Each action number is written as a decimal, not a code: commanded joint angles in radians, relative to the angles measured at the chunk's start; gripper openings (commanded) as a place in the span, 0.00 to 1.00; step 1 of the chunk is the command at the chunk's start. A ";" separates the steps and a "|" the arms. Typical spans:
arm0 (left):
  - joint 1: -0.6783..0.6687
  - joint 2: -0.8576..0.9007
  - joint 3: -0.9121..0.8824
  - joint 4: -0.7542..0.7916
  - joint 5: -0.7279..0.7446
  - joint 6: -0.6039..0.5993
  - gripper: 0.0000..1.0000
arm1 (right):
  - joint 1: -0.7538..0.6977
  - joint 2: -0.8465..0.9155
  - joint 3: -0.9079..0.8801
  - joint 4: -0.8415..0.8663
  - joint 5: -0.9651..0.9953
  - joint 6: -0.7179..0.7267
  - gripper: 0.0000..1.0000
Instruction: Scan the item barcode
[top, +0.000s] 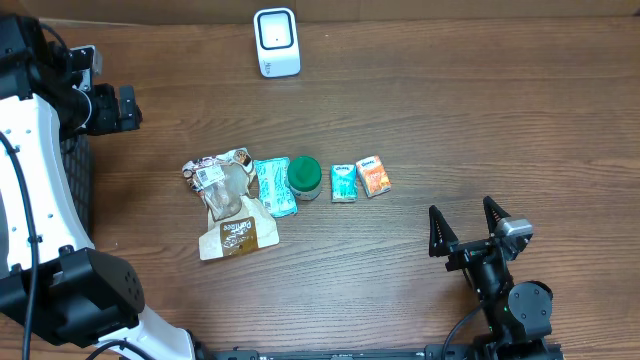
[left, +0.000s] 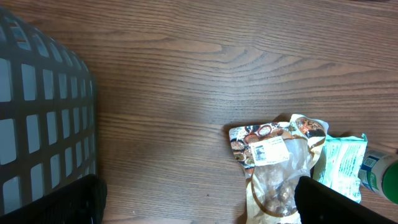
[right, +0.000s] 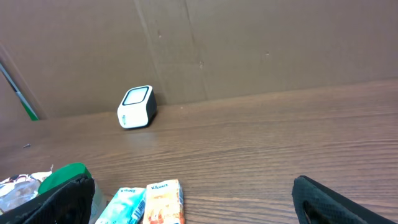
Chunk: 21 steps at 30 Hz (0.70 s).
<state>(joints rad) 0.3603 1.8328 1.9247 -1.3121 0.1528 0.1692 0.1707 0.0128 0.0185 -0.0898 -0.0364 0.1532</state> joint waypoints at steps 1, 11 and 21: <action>-0.003 -0.002 0.000 0.002 -0.006 0.026 0.99 | -0.004 -0.010 -0.010 0.034 0.010 0.003 1.00; -0.003 -0.002 0.000 0.002 -0.006 0.026 1.00 | -0.004 0.016 0.068 -0.005 -0.116 0.005 1.00; -0.003 -0.002 0.000 0.002 -0.006 0.026 1.00 | -0.004 0.425 0.494 -0.241 -0.137 -0.005 1.00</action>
<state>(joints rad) 0.3603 1.8328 1.9247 -1.3117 0.1486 0.1696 0.1707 0.3130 0.3889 -0.2913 -0.1497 0.1562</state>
